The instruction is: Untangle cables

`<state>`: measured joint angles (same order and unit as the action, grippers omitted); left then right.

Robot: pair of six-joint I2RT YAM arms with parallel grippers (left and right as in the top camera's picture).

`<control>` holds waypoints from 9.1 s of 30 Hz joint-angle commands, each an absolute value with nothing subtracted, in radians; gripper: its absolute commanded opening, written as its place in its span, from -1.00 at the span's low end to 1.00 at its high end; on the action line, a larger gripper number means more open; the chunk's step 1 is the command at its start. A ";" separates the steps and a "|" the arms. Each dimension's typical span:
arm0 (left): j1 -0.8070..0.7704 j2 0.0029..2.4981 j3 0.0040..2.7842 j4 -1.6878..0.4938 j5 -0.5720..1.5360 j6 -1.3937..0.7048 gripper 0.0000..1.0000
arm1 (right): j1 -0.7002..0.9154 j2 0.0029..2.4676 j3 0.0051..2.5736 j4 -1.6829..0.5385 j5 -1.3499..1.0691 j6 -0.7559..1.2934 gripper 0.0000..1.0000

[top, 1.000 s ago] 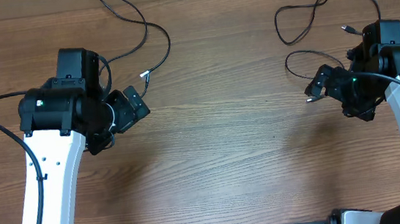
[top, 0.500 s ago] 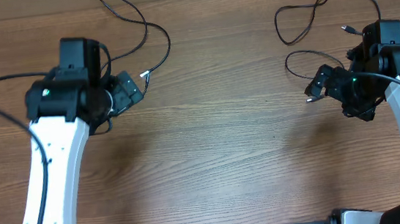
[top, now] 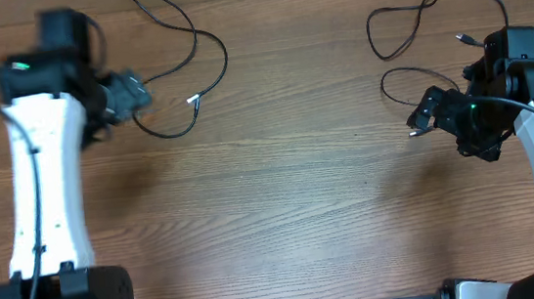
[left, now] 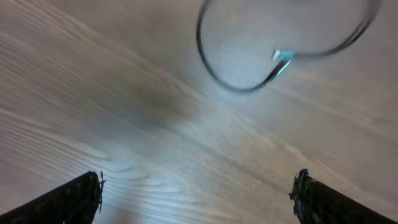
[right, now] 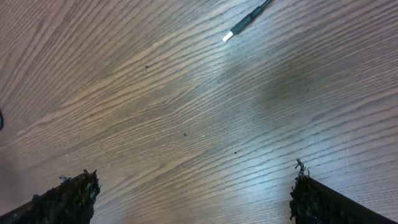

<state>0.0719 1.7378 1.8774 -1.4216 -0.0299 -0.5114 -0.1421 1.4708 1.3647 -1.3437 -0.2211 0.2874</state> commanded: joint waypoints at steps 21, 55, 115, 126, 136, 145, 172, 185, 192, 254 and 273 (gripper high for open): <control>0.178 2.207 1.973 -1.382 -0.013 -0.359 0.99 | -0.137 1.451 1.358 -1.339 -0.225 0.286 1.00; 0.148 2.337 1.965 -1.077 -0.089 -0.397 0.64 | -0.137 1.451 1.358 -1.339 -0.225 0.286 1.00; -0.085 2.222 1.842 -1.377 0.102 -0.377 -0.91 | -0.137 1.451 1.358 -1.339 -0.225 0.286 1.00; -0.223 1.916 1.842 -1.484 0.105 -0.487 -0.92 | -0.137 1.451 1.358 -1.339 -0.225 0.286 1.00; -0.340 1.694 1.842 -1.580 0.105 -0.545 -0.92 | -0.137 1.451 1.358 -1.339 -0.225 0.286 1.00; -0.562 1.621 1.842 -1.628 -0.066 -0.739 -0.92 | -0.137 1.451 1.358 -1.339 -0.225 0.286 1.00; -0.583 1.735 1.816 -1.574 -0.104 -0.754 0.07 | -0.137 1.451 1.358 -1.339 -0.225 0.286 1.00; -0.465 1.736 1.816 -1.458 -0.119 -0.769 0.79 | -0.137 1.451 1.358 -1.339 -0.225 0.286 1.00; -0.389 1.764 1.814 -1.294 -0.267 -0.895 1.00 | -0.137 1.451 1.358 -1.339 -0.225 0.286 1.00; -0.207 1.753 1.824 -1.264 0.169 -0.449 -0.92 | -0.137 1.451 1.358 -1.339 -0.225 0.286 1.00; -0.402 1.559 1.818 -1.402 -0.053 -0.466 -0.92 | -0.137 1.451 1.358 -1.339 -0.225 0.286 1.00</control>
<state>-0.4057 1.5581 1.8179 -1.3968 0.0277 -0.4679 -0.1421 1.4708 1.3643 -1.3437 -0.2211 0.2878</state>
